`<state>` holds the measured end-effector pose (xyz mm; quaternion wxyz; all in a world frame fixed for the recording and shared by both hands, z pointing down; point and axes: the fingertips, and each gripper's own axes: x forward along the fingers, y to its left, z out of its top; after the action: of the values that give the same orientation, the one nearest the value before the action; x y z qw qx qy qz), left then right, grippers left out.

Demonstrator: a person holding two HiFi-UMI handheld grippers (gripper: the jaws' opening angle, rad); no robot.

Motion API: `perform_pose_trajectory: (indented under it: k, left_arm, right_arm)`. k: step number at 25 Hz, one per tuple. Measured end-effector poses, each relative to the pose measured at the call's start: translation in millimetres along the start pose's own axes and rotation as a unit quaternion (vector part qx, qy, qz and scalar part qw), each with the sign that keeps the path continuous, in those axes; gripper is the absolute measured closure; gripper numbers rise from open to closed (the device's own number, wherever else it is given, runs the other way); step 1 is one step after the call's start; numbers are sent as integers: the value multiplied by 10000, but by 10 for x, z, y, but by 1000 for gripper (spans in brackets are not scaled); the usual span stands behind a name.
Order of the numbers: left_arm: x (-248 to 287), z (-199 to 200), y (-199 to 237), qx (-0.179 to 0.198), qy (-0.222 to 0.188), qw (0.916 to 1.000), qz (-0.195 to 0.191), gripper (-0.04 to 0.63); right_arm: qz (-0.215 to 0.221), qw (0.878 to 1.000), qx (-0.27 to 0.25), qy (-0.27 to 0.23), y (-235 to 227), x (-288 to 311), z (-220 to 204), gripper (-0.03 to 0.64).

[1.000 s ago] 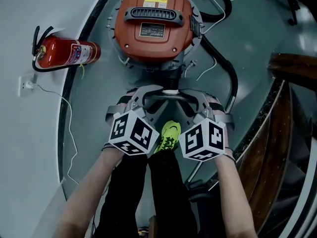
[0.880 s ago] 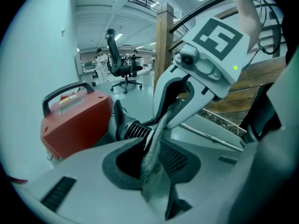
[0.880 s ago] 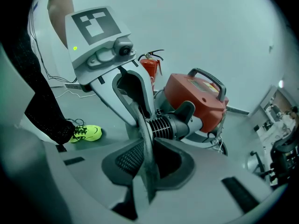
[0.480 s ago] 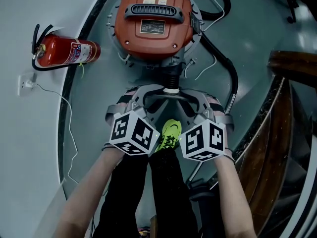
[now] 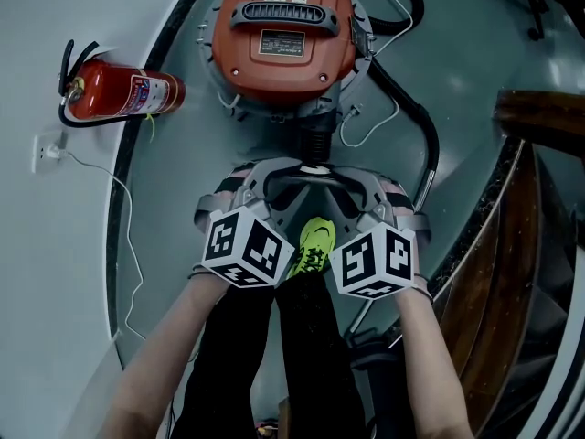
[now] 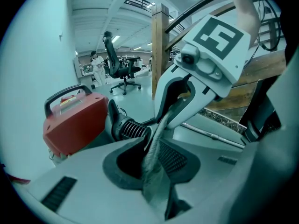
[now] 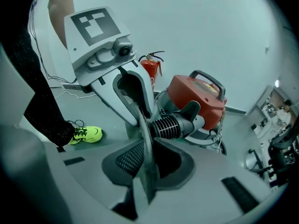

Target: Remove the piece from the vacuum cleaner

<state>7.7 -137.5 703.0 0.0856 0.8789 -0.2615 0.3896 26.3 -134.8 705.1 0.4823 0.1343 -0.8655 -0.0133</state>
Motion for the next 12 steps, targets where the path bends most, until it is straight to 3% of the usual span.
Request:
perform_pose_trajectory:
  k: [12]
  left_arm:
    - [-94,-154,-202,-53,86,9999,-122,494]
  right_arm:
    - [150,9999,16,22,268,-5,-10,551]
